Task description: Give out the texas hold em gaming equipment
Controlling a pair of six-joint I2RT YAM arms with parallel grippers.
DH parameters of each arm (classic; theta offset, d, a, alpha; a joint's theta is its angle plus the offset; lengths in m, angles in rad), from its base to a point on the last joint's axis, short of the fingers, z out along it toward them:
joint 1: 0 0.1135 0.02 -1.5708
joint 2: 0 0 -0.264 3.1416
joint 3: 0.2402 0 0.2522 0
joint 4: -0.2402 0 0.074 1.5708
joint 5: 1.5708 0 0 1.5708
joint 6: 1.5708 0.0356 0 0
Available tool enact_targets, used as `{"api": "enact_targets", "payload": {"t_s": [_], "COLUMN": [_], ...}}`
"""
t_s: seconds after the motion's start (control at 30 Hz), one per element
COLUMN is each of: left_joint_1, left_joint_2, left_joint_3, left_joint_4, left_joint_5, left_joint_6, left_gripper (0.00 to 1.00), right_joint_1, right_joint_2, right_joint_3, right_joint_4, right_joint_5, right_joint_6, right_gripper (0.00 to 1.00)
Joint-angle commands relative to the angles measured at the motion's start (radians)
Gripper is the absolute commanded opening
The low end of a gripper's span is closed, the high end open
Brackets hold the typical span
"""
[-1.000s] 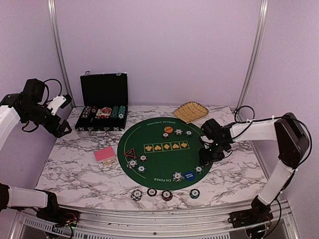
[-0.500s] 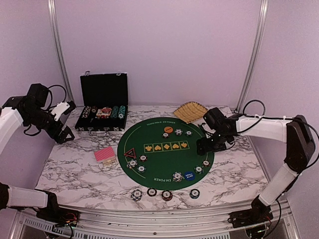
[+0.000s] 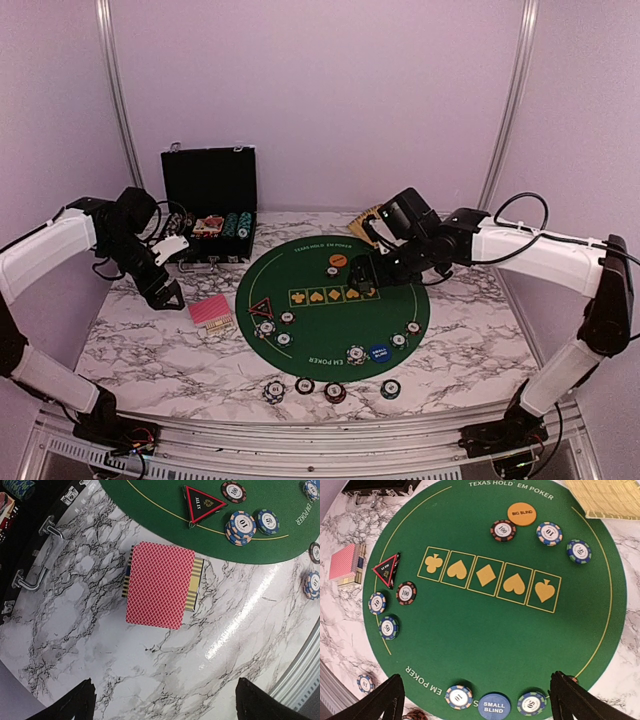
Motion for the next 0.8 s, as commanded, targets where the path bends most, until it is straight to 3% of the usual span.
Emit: {"api": "enact_targets", "payload": {"t_s": [0.0,0.27,0.77], "left_joint_1": [-0.032,-0.062,-0.094], "left_joint_2": [0.083,0.163,0.236], "left_joint_3": [-0.024,-0.097,-0.113], "left_joint_4": [0.083,0.237,0.257], "left_joint_5": [-0.064,-0.085,-0.071], "left_joint_6": [0.006,0.009,0.102], "left_gripper": [0.99,0.99,0.99], "right_joint_1": [0.032,0.086,0.109], "right_joint_2": [0.006,0.054,0.084], "right_joint_3": [0.026,0.068,0.076], "right_joint_4": [0.044,0.111,0.17], "right_joint_5": [-0.042,-0.104,-0.141], "right_joint_6": [0.067,0.109,0.133], "right_gripper": [0.99,0.99,0.99]}}
